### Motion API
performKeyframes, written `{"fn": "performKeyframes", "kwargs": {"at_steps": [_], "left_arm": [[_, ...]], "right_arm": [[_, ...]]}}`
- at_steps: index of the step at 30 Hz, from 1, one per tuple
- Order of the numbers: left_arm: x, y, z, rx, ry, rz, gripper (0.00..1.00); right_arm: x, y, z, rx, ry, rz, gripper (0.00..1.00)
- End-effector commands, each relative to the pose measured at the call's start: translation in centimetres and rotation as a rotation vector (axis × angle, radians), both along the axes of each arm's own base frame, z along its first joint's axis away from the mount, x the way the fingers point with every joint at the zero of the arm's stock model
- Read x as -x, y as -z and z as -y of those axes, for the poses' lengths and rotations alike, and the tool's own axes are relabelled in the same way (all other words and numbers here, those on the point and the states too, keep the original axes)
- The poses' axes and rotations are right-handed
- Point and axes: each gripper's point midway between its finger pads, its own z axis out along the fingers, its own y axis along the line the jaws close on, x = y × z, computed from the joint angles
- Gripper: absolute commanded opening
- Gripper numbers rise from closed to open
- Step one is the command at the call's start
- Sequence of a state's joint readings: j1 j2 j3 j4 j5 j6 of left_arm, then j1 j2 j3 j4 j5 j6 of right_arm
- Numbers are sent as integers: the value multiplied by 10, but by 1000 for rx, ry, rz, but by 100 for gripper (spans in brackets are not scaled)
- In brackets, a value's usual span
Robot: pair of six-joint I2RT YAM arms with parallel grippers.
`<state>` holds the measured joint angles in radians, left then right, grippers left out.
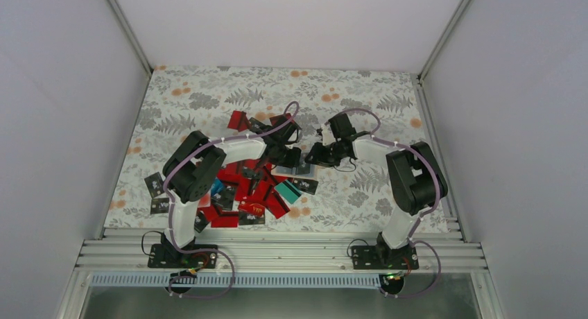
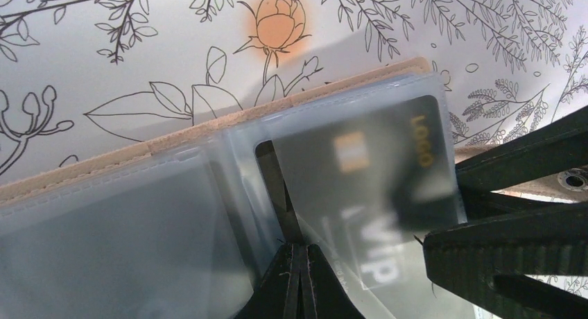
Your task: Put the credit cards into the card holder
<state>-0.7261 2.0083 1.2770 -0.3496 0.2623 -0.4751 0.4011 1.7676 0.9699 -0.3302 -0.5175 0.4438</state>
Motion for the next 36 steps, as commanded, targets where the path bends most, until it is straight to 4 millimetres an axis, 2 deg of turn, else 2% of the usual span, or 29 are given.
{"fn": "performKeyframes", "kwargs": {"at_steps": [1,12,19,30,36], "left_arm": [[7,9,2,-9,15,-22,2],[5,1,3,-1,15,-6,2],[3,-8,3,10,12,9,2],[1,-16,-1,19,4,19,2],[0,-20,-5,24,-5,24,2]], "right_arm": [[2,-16,-9,-38,-27,20,27],[6,-23,-18,-31,-46,20,27],[6,-28,-18,26,-38,38,27],[8,-27,-26,65,-65,38,27],[6,-34,-25,109,-70,58,27]]}}
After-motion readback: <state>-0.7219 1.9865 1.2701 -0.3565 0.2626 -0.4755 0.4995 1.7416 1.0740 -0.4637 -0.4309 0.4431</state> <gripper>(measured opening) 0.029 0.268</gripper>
